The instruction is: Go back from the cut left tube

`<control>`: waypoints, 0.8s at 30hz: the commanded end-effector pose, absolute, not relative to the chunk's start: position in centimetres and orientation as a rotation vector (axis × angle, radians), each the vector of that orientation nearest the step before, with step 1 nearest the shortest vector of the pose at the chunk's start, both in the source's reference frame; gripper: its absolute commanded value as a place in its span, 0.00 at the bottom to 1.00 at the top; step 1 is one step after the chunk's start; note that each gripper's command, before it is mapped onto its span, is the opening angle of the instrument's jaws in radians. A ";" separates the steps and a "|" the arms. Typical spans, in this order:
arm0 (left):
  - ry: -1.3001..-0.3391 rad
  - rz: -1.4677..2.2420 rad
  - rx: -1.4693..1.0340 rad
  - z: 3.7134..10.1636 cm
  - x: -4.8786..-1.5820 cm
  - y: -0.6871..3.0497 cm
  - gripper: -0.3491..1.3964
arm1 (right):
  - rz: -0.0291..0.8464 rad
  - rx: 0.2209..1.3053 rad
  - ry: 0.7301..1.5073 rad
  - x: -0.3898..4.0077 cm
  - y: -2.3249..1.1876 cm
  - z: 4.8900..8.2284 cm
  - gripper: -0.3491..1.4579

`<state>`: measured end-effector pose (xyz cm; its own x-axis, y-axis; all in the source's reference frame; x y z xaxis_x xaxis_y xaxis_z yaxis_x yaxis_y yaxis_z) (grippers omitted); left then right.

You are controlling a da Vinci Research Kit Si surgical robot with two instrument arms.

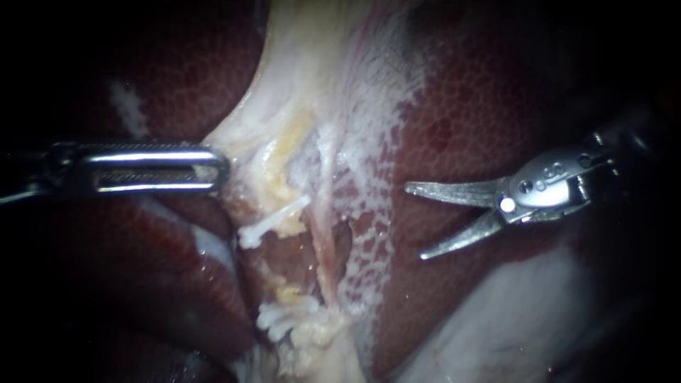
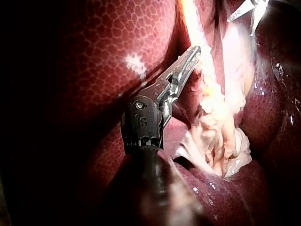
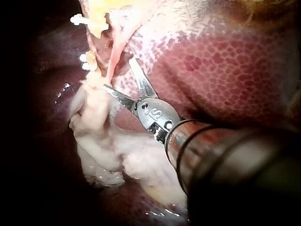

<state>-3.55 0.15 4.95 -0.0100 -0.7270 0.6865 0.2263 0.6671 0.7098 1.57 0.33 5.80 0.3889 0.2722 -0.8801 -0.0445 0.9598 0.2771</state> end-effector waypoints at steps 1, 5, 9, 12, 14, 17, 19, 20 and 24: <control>-1.382 -0.795 0.456 4.97 -3.56 0.14 0.00 | 0.193 0.214 1.157 1.57 0.33 5.81 0.98; -1.365 -0.788 0.451 5.14 -3.63 0.11 0.00 | 0.179 0.203 1.157 1.56 0.34 5.83 0.98; -1.344 -0.797 0.454 5.35 -3.75 0.06 0.00 | 0.158 0.189 1.158 1.55 0.35 5.86 0.98; -1.332 -0.788 0.464 5.46 -3.86 0.02 0.00 | 0.143 0.178 1.159 1.54 0.36 5.88 0.98; -1.327 -0.786 0.472 5.51 -3.93 -0.01 0.00 | 0.127 0.168 1.159 1.53 0.37 5.89 0.98; -1.327 -0.779 0.476 5.55 -3.98 -0.03 0.00 | 0.118 0.160 1.159 1.52 0.37 5.90 0.98; -1.324 -0.781 0.482 5.56 -4.00 -0.03 0.00 | 0.119 0.159 1.158 1.52 0.38 5.91 0.98; -1.324 -0.781 0.483 5.56 -4.00 -0.03 0.00 | 0.116 0.155 1.157 1.52 0.38 5.91 0.98; -1.324 -0.781 0.483 5.57 -4.00 -0.03 0.00 | 0.120 0.138 1.145 1.52 0.39 5.93 0.98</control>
<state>-4.00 -0.03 5.57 0.0536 -0.7403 0.6702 0.2284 0.6624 0.7134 1.52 0.39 5.93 0.4115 0.1616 -0.8970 -0.0279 0.9859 0.1648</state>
